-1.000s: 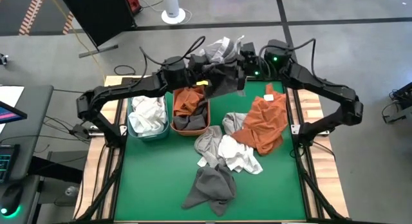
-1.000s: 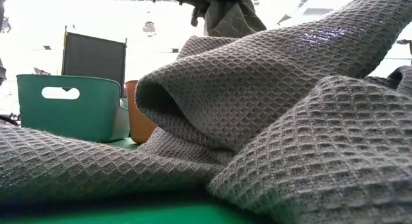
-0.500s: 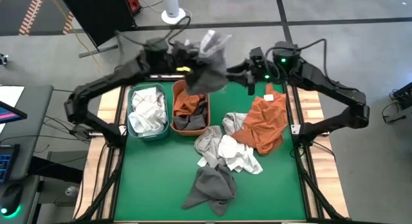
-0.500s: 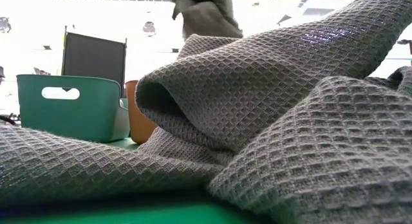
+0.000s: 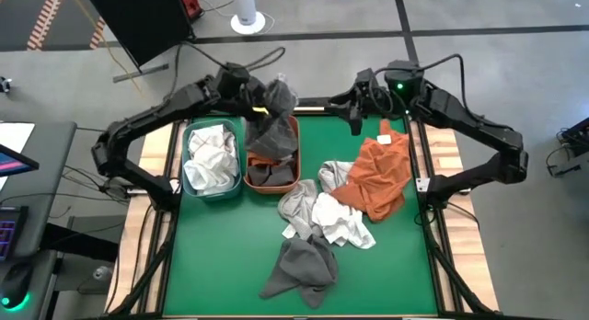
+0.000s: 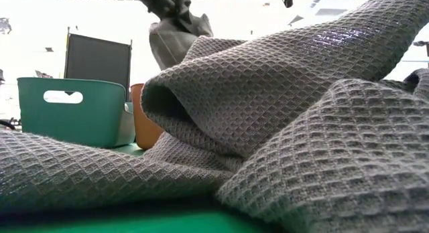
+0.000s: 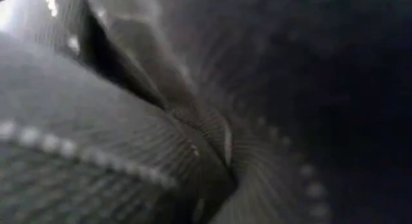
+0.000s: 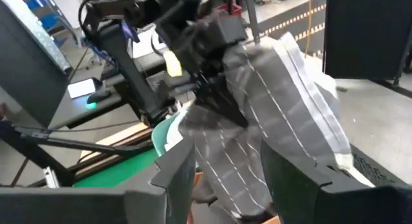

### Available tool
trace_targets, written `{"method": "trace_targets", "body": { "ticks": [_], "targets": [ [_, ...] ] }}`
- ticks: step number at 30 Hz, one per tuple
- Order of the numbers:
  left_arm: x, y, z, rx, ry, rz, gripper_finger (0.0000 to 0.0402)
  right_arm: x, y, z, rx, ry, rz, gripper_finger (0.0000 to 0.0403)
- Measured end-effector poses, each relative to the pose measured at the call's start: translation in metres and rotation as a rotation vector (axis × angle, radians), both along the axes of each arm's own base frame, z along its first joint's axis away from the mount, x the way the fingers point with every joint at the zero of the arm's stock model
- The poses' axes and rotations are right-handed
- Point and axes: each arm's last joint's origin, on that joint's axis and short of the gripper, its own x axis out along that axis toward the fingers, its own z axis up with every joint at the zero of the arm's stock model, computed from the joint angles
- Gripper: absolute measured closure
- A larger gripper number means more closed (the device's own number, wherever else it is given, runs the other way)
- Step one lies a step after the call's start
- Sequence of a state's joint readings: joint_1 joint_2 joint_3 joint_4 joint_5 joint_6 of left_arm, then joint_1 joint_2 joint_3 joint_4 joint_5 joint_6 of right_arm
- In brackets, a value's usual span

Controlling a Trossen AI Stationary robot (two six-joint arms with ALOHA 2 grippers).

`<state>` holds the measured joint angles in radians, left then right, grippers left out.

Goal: Sort towels by color in basket
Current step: Put the gray/white towel into the orange bin

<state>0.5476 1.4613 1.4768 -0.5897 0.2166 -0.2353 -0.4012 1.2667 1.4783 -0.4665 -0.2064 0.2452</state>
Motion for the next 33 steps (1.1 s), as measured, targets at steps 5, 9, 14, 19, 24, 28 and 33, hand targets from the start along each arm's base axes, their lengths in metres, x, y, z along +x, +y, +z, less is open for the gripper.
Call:
{"method": "trace_targets", "body": {
  "ticks": [5,9,14,19,24,28,33],
  "targets": [
    [0.008,-0.010,-0.054,-0.178,0.023,0.047,0.0394,-0.002,0.002,-0.005,0.016,0.059,-0.021,0.0203],
    [0.015,-0.033,-0.091,-0.325,0.060,-0.007,0.0394,-0.009,0.002,-0.004,0.024,0.076,-0.056,0.0203],
    [0.023,-0.037,-0.116,-0.387,0.094,0.048,0.0394,-0.006,0.004,-0.006,0.028,0.087,-0.043,0.0203],
    [0.032,-0.027,-0.135,-0.279,0.160,0.159,0.0386,-0.001,0.004,-0.010,0.033,0.100,-0.035,0.0203],
    [0.043,-0.021,-0.162,-0.149,0.277,0.156,0.0373,0.001,0.007,-0.011,0.036,0.109,-0.022,0.0203],
    [0.050,-0.019,-0.189,-0.154,0.363,0.131,0.0374,0.003,0.012,-0.011,0.035,0.108,0.000,0.0203],
    [0.059,-0.026,-0.207,-0.110,0.426,0.057,0.0366,0.004,0.017,-0.011,0.035,0.112,0.022,0.0203]
  ]
}}
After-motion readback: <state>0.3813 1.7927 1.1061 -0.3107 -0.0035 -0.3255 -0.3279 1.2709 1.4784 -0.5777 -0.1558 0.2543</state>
